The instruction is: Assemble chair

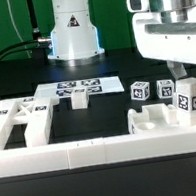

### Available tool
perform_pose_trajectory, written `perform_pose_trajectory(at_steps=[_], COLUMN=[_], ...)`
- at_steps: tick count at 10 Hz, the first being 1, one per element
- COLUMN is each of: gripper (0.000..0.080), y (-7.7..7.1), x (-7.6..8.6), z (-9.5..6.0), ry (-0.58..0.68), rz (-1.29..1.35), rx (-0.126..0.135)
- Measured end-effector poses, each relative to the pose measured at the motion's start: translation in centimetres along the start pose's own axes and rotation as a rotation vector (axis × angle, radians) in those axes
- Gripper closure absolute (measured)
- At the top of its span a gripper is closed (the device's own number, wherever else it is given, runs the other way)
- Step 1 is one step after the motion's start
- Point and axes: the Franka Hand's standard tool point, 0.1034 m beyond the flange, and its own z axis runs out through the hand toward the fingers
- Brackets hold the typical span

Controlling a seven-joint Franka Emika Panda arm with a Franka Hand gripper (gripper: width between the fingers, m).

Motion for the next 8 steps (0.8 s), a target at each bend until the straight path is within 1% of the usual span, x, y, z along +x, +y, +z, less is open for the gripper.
perform_pose_trajectory(at_steps=[1,2,3,4,5,7,8], gripper=[0.0325,0.0208,0.0208,0.0162,0.0152,0.0151,0.0151], y=[0.03,-0.13,-0.21,-0.19,-0.19,-0.16,0.09], x=[-0.03,-0.15,-0.1,-0.08,-0.08,0.05,0.32], z=[0.02,-0.08,-0.1,-0.09,-0.09,-0.11,-0.2], ry=[0.003,0.008,0.008,0.008,0.007,0.006,0.003], rz=[-0.027,-0.101,-0.172,-0.251,-0.297,-0.494,-0.638], rx=[-0.008,-0.024,-0.02,-0.021,-0.021,-0.022,-0.052])
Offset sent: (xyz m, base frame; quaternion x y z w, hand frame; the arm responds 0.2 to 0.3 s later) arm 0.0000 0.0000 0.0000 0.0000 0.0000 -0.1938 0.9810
